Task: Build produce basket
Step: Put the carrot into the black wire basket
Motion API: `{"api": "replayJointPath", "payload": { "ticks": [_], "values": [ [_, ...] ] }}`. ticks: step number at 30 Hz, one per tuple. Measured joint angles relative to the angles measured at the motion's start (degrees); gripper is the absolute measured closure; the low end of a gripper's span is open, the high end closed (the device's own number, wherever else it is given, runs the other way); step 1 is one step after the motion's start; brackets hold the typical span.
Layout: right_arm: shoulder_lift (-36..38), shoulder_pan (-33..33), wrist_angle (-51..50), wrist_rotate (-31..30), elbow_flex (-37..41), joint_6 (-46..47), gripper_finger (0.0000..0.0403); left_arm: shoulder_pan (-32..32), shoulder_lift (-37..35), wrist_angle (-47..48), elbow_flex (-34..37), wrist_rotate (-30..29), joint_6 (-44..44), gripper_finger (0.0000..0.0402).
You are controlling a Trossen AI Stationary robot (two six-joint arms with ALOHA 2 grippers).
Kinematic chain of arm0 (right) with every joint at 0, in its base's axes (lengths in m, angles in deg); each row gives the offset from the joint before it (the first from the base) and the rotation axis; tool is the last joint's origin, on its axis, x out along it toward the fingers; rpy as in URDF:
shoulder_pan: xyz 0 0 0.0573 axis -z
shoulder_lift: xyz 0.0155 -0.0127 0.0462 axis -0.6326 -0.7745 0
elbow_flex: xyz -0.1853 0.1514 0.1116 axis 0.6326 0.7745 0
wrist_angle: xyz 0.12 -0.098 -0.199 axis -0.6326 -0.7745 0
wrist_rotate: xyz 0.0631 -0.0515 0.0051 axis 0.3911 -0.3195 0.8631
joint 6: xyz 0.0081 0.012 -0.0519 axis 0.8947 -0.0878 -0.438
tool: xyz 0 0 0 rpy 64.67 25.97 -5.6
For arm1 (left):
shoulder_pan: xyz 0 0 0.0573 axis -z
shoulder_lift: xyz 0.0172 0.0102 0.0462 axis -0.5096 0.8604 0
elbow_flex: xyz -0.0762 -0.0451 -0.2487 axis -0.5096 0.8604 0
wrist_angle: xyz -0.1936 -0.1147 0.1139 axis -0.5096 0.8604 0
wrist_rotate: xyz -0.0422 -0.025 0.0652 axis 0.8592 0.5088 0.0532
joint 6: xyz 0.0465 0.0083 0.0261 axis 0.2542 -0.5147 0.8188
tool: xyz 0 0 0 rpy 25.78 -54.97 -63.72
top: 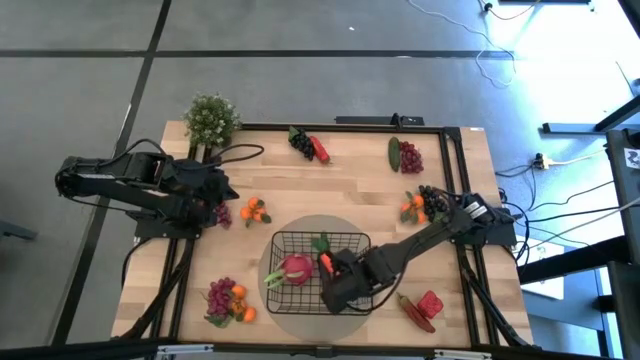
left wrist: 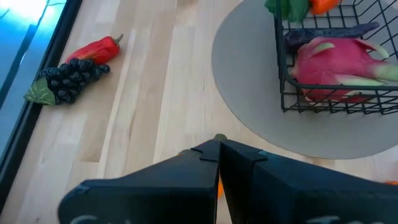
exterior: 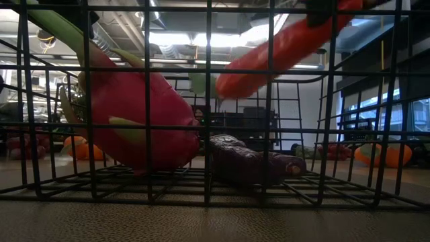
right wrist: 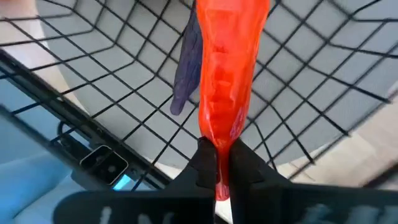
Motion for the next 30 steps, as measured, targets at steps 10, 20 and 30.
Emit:
{"api": "replayJointPath", "payload": {
  "ticks": [10,20,30],
  "values": [
    [-2.02,1.97,0.93,3.39,0.02,-4.41,0.0397,-0.01,0.00,-0.23,0.00,0.00,-0.12,0.0401],
    [-2.03,2.61,0.98,3.35,0.02,-6.38,0.0354,-0.01,0.00,-0.23,0.00,0.00,-0.15,0.0401],
    [-2.03,2.91,1.11,3.39,0.02,-6.40,0.0334,-0.01,0.01,-0.21,0.00,0.00,-0.13,0.0401]
  ]
}}
